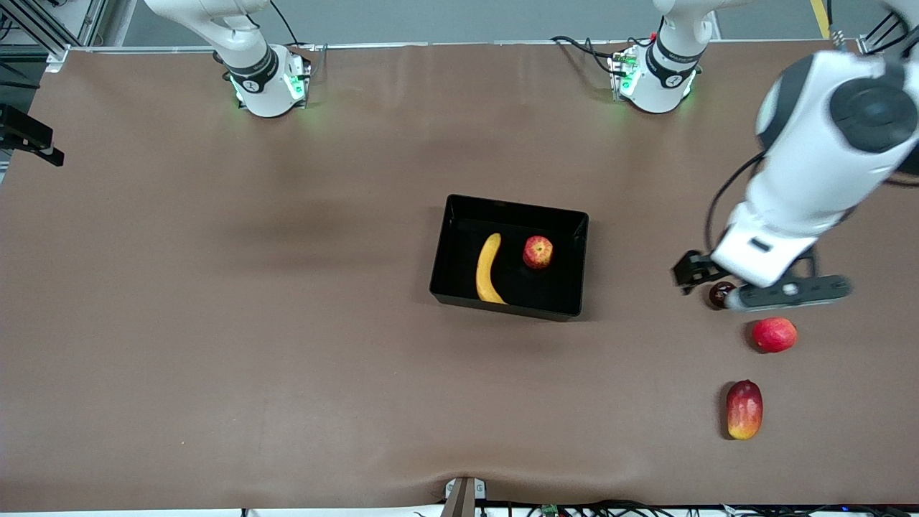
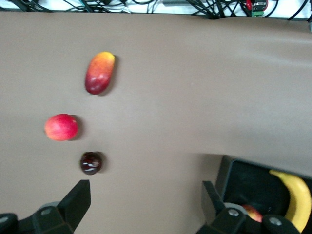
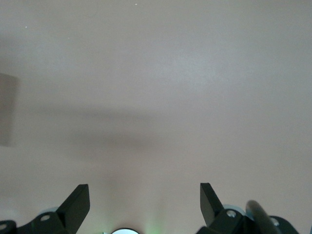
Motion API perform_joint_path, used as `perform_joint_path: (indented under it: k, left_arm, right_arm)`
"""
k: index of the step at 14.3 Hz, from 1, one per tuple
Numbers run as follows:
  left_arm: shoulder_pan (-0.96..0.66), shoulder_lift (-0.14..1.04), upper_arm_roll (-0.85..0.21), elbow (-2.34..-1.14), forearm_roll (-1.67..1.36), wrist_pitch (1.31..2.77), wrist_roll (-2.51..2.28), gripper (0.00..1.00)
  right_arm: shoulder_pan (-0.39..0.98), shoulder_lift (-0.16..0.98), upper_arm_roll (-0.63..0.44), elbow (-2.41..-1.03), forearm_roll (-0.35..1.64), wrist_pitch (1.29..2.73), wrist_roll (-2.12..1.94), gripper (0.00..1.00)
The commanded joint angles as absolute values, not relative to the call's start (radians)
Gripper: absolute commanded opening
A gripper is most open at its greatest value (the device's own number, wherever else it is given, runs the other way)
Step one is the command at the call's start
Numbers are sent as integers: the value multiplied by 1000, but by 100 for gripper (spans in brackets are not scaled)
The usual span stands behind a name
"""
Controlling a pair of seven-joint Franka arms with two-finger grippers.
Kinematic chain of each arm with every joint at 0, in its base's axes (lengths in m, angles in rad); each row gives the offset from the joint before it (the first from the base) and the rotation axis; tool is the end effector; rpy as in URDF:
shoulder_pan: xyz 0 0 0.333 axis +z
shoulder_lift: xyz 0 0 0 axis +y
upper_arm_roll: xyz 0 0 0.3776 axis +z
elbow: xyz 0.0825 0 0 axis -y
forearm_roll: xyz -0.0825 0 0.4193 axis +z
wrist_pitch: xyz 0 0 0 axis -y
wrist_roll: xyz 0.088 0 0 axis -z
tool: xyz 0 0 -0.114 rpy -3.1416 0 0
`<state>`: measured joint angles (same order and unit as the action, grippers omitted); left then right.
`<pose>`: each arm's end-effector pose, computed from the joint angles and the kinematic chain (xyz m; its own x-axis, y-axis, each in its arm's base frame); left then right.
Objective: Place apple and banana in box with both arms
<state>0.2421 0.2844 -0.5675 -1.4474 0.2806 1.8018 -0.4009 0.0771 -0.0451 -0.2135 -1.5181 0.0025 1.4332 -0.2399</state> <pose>0.6849 -0.1468 0.6055 0.9871 0.0475 0.1526 0.0592 -0.9956 -0.0732 0.5528 -0.0792 0.7190 0.9939 0.1043 -0.0368 0.1036 -0.9944 -0.0214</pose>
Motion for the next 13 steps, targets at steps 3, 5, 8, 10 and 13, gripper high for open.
perform_joint_path:
  k: [3,5,8,10,13]
  left_arm:
    - [360,170,-574,-1482,176,1715,-215,100]
    - [380,140,-572,-1483,176,1671,-189,100]
    - [385,103,-569,-1488,149,1623,-186,100]
    - [350,80,-534,-1494,147,1620,-186,100]
    - [134,52,-312,-1525,138,1620,-183,100]
  right_arm:
    - [60,-37,-212,-1502,21,1417,-229,100]
    - [60,-35,-213,-1500,23,1417,-229,100]
    - [61,-35,-213,-1500,23,1414,-229,100]
    - [61,-35,-213,-1500,23,1414,-229,100]
    - [61,-35,-213,-1500,23,1416,-229,100]
